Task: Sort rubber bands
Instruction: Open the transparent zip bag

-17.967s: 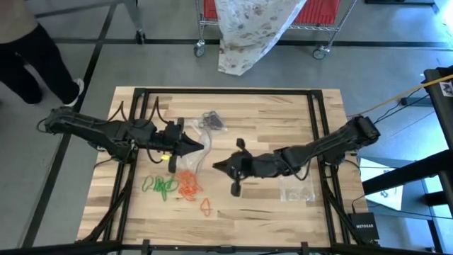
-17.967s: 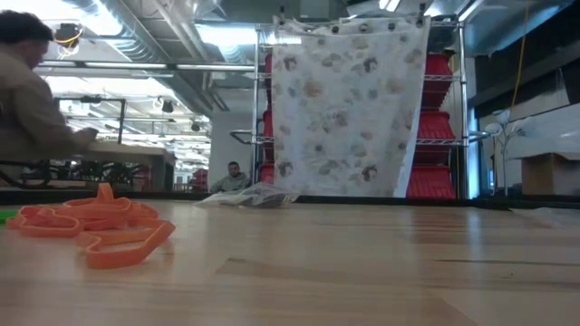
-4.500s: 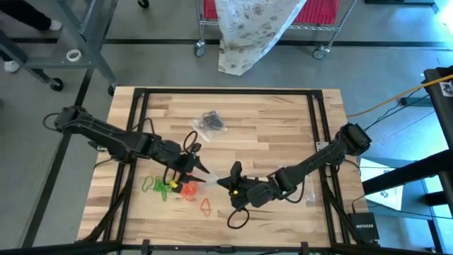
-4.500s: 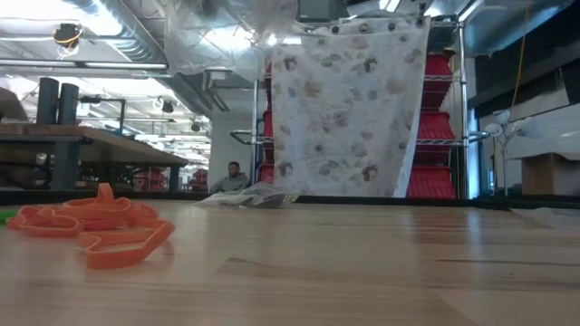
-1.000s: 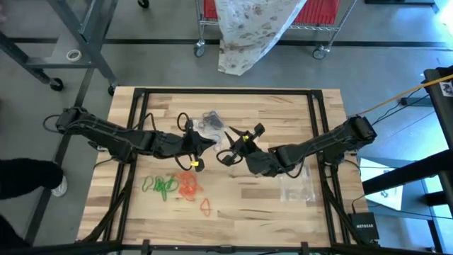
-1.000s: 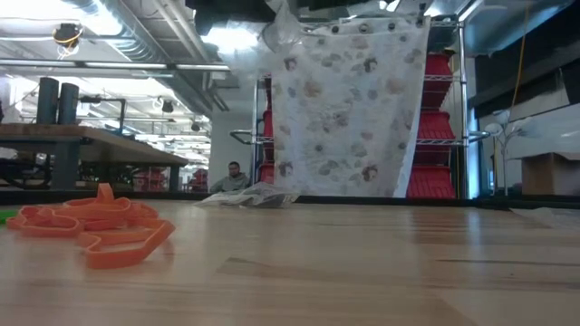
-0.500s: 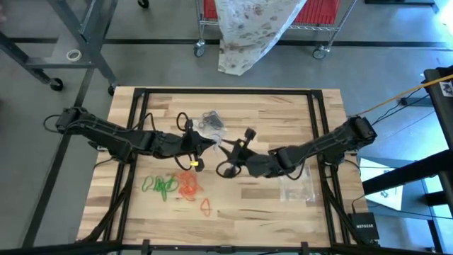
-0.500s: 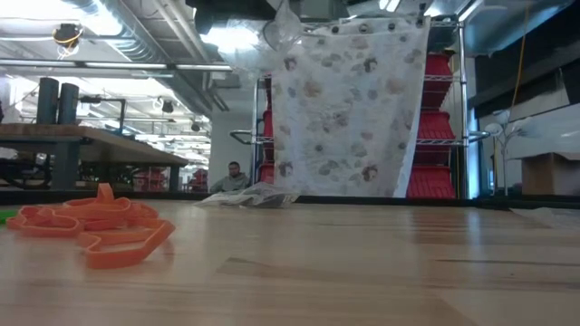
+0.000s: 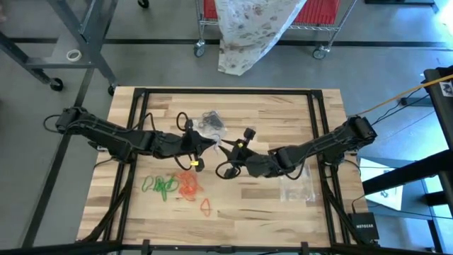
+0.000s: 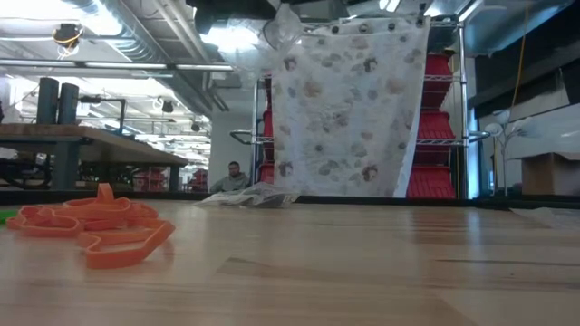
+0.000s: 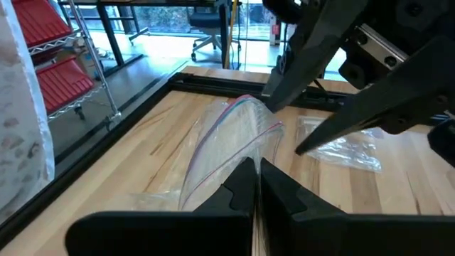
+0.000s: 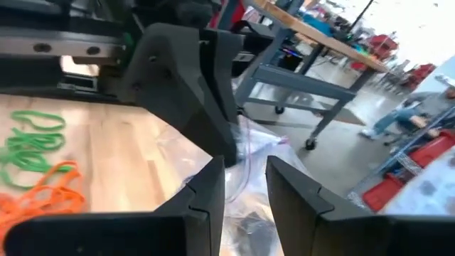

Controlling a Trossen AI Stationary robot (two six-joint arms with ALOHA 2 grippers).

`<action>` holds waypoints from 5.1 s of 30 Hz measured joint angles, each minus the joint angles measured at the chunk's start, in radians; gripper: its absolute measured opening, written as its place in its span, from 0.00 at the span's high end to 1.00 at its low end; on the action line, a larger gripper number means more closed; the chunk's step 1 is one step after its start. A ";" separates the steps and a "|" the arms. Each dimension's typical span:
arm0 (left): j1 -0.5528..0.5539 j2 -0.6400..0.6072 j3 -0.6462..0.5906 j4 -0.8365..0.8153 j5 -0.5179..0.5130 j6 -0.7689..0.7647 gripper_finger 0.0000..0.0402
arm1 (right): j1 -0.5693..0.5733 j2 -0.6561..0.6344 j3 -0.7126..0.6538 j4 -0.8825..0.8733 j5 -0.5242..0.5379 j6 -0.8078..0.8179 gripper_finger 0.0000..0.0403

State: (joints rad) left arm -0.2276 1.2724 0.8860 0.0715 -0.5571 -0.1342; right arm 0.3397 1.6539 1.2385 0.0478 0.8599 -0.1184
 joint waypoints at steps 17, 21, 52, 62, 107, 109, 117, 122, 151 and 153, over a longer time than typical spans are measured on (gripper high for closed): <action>0.001 0.003 0.000 0.043 0.005 -0.013 1.00 | -0.019 0.032 0.000 0.106 0.069 -0.325 0.76; 0.002 0.004 0.000 0.042 0.003 -0.015 1.00 | -0.019 0.050 0.000 0.179 0.169 -0.462 0.76; -0.057 0.008 -0.001 -0.028 0.014 0.171 1.00 | -0.073 -0.077 0.002 -0.017 -0.075 0.220 1.00; -0.088 0.006 0.000 -0.079 0.009 0.187 1.00 | -0.085 -0.128 0.002 -0.121 -0.415 0.467 1.00; -0.089 0.003 0.001 0.041 0.007 0.033 1.00 | -0.025 -0.120 -0.143 0.005 -0.389 0.564 0.69; -0.089 0.003 0.000 0.041 0.007 0.033 1.00 | -0.025 -0.129 -0.143 0.004 -0.366 0.558 0.69; -0.089 0.003 0.000 0.042 0.007 0.033 1.00 | -0.026 -0.125 -0.143 0.003 -0.328 0.558 0.69; -0.089 0.003 0.001 0.044 0.007 0.033 1.00 | -0.026 -0.125 -0.143 0.014 -0.309 0.558 0.69; -0.089 0.003 0.000 0.045 0.007 0.040 1.00 | -0.026 -0.118 -0.142 -0.031 -0.321 0.594 0.69; -0.089 0.003 0.000 0.045 0.007 0.040 1.00 | -0.026 -0.118 -0.142 -0.032 -0.332 0.617 0.69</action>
State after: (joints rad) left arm -0.3164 1.2758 0.8864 0.1162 -0.5499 -0.0940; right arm 0.3138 1.5360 1.0966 0.0155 0.5284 0.4990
